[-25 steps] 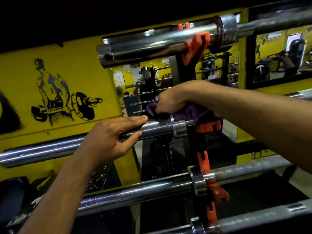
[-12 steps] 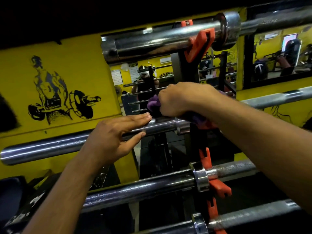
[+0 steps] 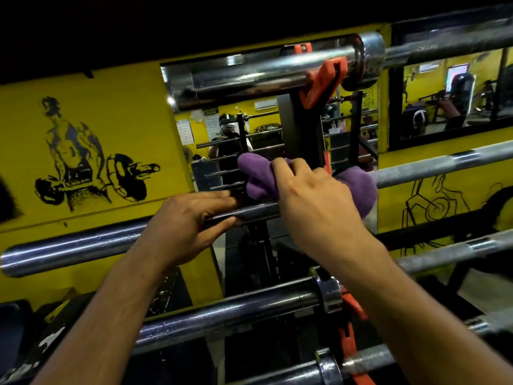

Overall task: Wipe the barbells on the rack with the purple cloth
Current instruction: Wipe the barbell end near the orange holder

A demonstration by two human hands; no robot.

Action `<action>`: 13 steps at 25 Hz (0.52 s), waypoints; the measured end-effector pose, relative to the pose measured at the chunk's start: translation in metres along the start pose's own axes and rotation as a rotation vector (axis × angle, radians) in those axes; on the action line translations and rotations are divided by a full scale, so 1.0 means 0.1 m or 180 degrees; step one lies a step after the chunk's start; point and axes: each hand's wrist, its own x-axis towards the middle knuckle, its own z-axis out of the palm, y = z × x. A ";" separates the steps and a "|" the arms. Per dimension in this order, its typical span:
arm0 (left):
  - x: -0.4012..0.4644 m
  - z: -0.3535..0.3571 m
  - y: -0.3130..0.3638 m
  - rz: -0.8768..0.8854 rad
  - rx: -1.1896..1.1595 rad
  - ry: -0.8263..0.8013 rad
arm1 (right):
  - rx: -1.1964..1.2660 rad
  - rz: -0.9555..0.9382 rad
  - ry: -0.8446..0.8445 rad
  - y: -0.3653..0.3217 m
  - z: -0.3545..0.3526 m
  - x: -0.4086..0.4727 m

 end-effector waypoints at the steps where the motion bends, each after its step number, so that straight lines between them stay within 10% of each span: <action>1: 0.00 -0.01 0.00 0.0045 -0.0006 0.0022 | 0.0145 0.0013 0.0053 0.00 0.00 -0.04; 7: 0.03 -0.06 0.01 -0.0045 -0.0231 -0.0231 | 0.0862 0.0054 0.0436 0.08 -0.08 -0.57; 13: 0.20 -0.16 -0.06 -0.0523 -0.0749 -0.0738 | 0.3719 0.1211 0.1424 0.00 0.33 -1.11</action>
